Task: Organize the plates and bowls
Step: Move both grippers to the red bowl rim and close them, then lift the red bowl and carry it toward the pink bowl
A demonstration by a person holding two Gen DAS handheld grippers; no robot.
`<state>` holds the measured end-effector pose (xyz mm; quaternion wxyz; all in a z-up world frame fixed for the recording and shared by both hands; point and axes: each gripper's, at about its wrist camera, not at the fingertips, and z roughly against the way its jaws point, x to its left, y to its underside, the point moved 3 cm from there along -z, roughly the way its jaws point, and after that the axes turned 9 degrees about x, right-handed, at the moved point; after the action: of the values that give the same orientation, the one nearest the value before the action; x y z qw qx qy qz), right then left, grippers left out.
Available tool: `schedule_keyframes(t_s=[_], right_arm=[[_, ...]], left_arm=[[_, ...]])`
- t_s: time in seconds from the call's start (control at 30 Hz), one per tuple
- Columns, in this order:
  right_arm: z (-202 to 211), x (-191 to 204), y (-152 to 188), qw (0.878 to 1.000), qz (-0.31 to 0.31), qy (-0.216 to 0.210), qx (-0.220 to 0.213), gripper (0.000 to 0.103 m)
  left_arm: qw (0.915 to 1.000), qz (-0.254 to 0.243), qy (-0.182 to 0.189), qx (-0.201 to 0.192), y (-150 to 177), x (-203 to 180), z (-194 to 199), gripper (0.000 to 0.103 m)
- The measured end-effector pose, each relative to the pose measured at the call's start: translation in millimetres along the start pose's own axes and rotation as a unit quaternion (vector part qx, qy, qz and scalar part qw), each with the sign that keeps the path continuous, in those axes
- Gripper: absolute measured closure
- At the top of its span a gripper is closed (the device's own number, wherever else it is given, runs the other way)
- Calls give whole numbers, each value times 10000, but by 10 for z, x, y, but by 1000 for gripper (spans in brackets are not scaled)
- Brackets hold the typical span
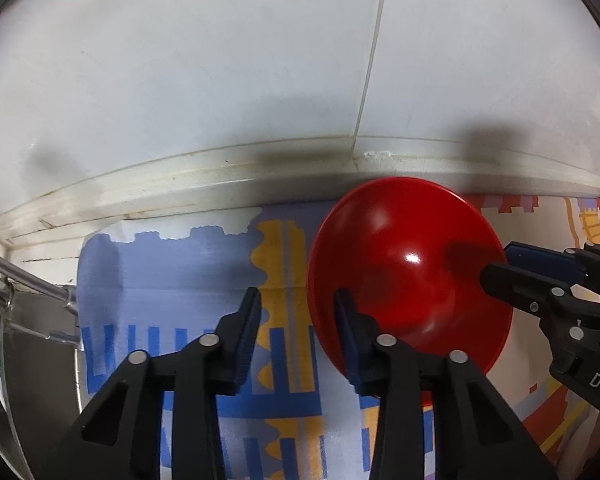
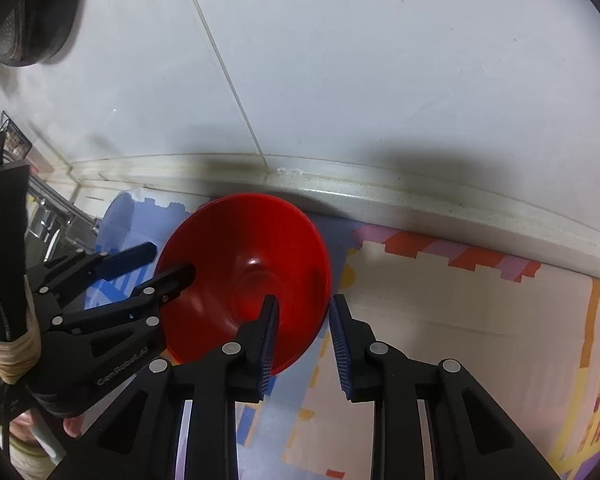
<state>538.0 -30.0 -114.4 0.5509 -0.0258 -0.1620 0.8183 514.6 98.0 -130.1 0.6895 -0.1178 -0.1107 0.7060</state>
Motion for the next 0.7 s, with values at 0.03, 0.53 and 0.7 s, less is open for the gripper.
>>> schedule_keyframes(t_s=[0.03, 0.53, 0.7], right_arm=[[-7, 7, -2, 10000, 17, 10, -2, 76], [-154, -51, 14, 9995, -154, -169, 238, 89], [-94, -69, 37, 9991, -213, -216, 296, 89]], left_arm=[[10000, -2, 24, 3, -2, -9, -10, 71], [9999, 115, 102, 68, -51, -89, -79, 91], [9995, 264, 148, 95, 18, -111, -17, 91]])
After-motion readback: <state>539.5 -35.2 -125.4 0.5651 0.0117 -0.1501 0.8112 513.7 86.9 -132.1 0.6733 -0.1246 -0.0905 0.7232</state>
